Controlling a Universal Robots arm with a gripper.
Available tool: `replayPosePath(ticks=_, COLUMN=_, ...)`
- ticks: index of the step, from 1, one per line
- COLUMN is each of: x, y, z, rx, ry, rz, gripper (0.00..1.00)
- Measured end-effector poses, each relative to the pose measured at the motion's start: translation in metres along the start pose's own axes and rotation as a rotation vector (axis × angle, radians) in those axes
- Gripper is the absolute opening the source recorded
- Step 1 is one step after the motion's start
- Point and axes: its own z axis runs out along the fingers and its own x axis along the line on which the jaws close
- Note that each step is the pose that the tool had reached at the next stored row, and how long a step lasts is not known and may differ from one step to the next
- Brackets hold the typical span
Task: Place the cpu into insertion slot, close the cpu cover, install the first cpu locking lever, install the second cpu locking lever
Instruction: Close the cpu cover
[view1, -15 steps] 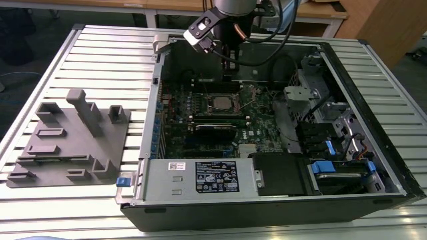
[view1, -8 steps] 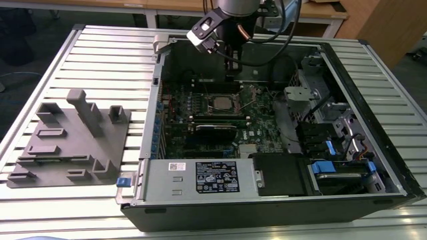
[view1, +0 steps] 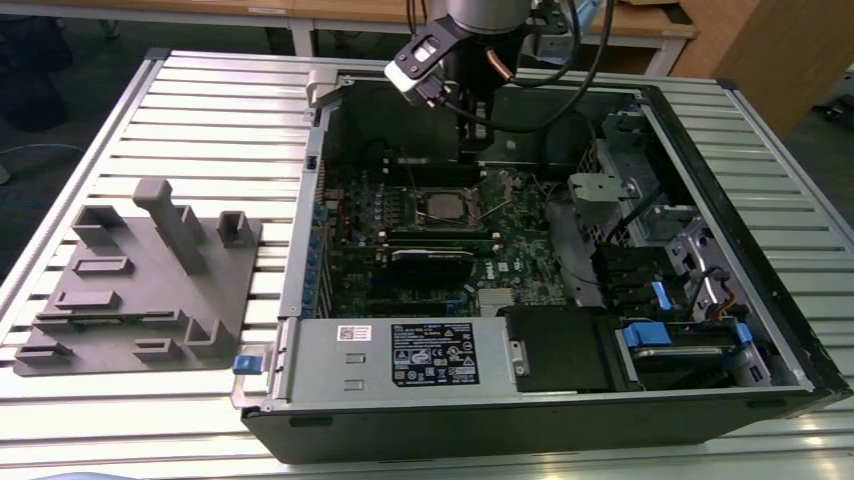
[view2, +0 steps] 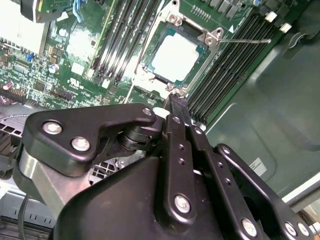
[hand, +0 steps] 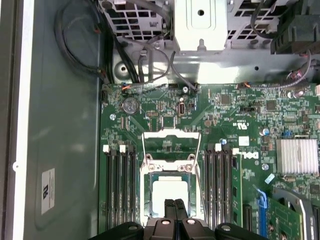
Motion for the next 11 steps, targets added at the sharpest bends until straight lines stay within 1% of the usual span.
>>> replayPosePath(ticks=2, x=0.0, y=0.0021, z=0.0001, rx=0.0, ry=0.0, rz=0.0, gripper=0.11)
replayPosePath(ticks=11, x=0.0001, y=0.0034, z=0.0003, rx=0.0, ry=0.0, rz=0.0, gripper=0.11)
